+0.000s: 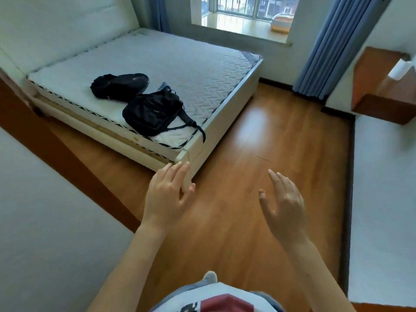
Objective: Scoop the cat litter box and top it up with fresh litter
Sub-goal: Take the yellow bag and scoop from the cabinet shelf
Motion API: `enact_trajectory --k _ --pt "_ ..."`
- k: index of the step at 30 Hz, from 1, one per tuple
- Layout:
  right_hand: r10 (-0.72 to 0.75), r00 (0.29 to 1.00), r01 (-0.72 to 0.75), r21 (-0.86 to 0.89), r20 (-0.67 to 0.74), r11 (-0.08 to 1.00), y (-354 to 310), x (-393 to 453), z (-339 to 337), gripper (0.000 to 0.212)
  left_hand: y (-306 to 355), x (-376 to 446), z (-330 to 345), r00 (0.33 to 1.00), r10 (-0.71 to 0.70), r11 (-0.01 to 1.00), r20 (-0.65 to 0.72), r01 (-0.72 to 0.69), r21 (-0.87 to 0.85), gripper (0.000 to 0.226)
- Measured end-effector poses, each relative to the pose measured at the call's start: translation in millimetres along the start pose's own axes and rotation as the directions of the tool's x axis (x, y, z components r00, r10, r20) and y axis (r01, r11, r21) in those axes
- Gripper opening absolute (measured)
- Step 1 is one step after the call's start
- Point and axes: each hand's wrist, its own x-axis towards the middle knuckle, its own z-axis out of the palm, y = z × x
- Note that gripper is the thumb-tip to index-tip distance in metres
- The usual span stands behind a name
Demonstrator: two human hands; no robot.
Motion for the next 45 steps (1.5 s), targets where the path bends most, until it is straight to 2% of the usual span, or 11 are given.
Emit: enact_trajectory --k 5,10,15,20,25,32,35,40,45 --pt "-0.066 0.998 0.065 0.018 0.017 0.998 -10.0 94.1 24.0 0.059 -21.1 80.1 7.1 0.998 -0.066 0.998 -0.014 0.066 0.016 0.056" --pt "-0.146 0.985 0.142 0.052 0.095 0.989 -8.8 178.1 62.7 0.058 -30.1 132.0 41.8 0.99 -0.135 0.99 0.038 0.133 0.047 0.057" --pt "-0.285 0.939 0.272 0.089 0.195 0.958 -2.0 276.9 107.3 0.058 -33.3 196.7 79.7 0.966 -0.255 0.962 0.032 0.25 0.111 0.056" --pt "-0.47 0.831 0.437 0.175 0.298 0.882 -15.1 383.4 138.5 0.06 -35.7 261.4 90.3 0.901 -0.431 0.886 -0.047 0.432 0.166 0.054" --pt "-0.65 0.664 0.573 0.307 0.37 0.76 -53.4 462.0 174.8 0.06 -49.6 294.7 85.0 0.786 -0.601 0.765 -0.148 0.619 0.181 0.055" --pt "-0.819 0.423 0.664 0.482 0.389 0.572 -133.7 490.4 234.3 0.06 -87.9 281.4 70.1 0.563 -0.796 0.534 -0.223 0.826 0.182 0.058" --pt "-0.855 0.335 0.677 0.531 0.396 0.511 -169.0 486.7 262.9 0.062 -108.3 271.7 67.3 0.496 -0.839 0.463 -0.224 0.867 0.185 0.059" --pt "-0.883 0.248 0.681 0.577 0.398 0.451 -241.1 474.2 309.4 0.063 -160.2 260.2 55.9 0.423 -0.867 0.391 -0.263 0.905 0.168 0.057" --pt "-0.904 0.229 0.677 0.608 0.362 0.415 -328.7 467.5 343.3 0.06 -231.6 257.6 19.2 0.405 -0.865 0.369 -0.295 0.913 0.171 0.06"
